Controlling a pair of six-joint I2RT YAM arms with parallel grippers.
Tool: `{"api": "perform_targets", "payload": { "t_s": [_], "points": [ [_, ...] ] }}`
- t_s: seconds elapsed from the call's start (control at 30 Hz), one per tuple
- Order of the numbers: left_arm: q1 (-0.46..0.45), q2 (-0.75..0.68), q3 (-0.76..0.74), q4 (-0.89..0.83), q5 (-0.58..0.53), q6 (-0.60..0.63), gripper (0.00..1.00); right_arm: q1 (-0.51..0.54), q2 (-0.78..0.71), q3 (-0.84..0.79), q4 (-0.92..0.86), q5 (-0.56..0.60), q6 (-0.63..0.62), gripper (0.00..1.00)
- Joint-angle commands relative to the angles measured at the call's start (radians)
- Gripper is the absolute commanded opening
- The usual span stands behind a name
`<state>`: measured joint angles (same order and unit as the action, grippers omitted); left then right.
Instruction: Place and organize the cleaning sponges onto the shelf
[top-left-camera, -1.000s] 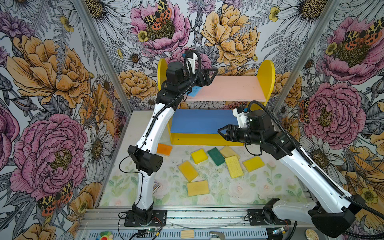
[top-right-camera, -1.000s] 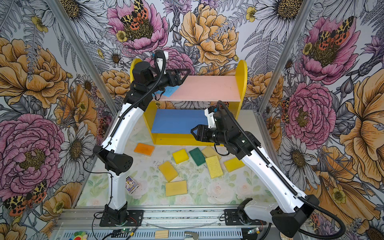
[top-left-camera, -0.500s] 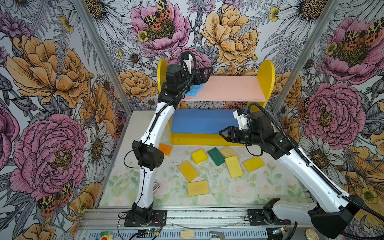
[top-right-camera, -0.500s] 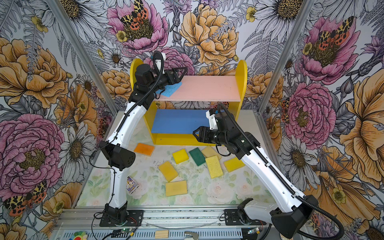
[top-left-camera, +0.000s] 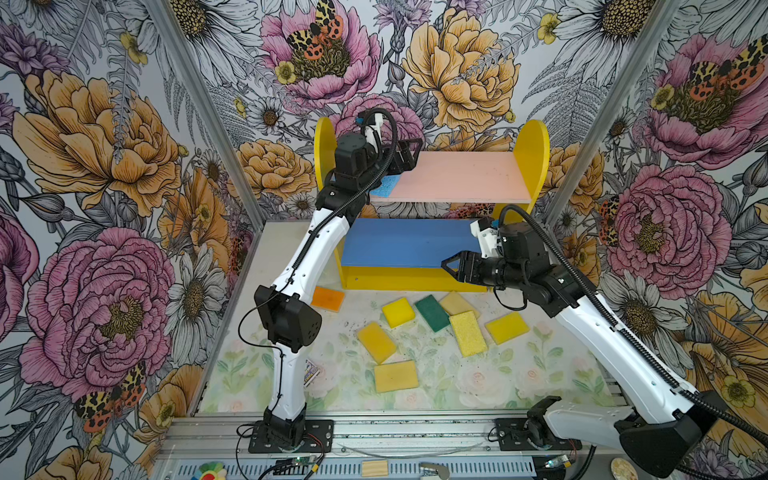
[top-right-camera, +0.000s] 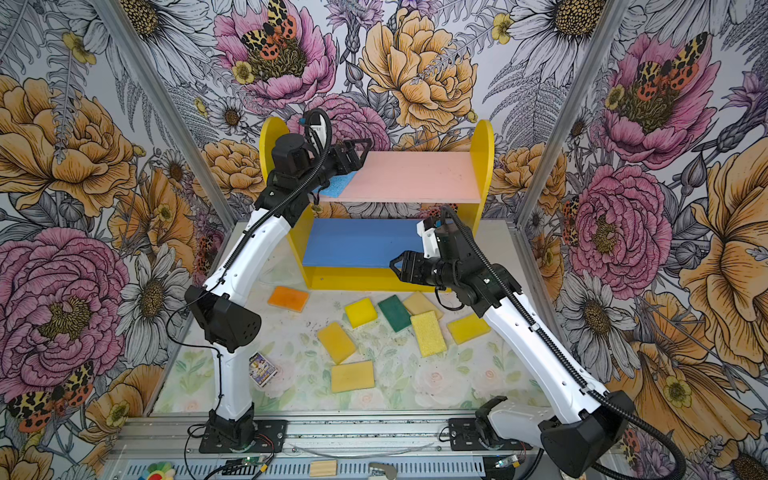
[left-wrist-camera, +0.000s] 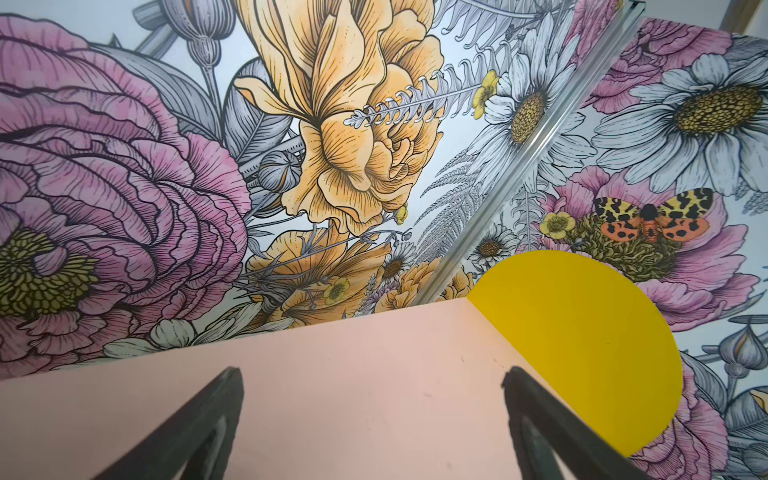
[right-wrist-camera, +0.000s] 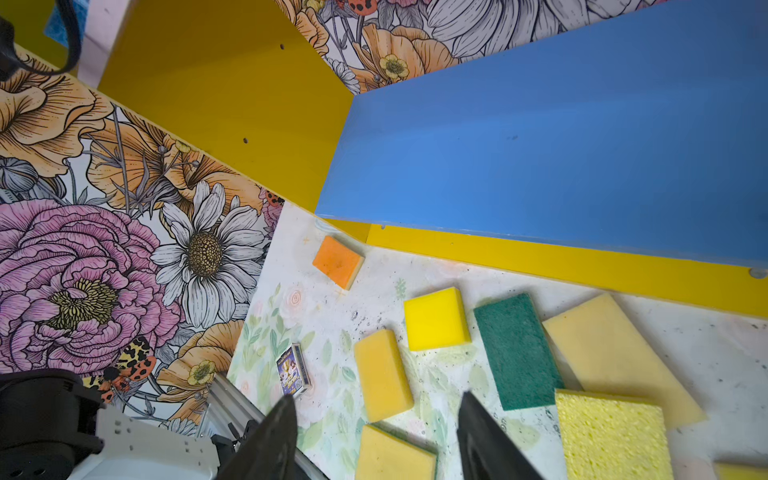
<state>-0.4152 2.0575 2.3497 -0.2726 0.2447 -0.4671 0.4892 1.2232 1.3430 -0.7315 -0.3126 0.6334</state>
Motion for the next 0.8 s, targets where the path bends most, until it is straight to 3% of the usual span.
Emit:
{"api": "perform_targets", "payload": {
  "t_s": [0.0,0.77],
  "points": [
    [-0.003,-0.023,-0.017,-0.097,-0.150,0.035,0.99,-0.005,-0.030,-0.019,0.044,-0.036,-0.018,0.62],
    [0.053,0.108,0.165,-0.151,-0.094,0.052,0.99,-0.018,-0.040,-0.042,0.059,-0.061,-0.009,0.63]
  ]
}}
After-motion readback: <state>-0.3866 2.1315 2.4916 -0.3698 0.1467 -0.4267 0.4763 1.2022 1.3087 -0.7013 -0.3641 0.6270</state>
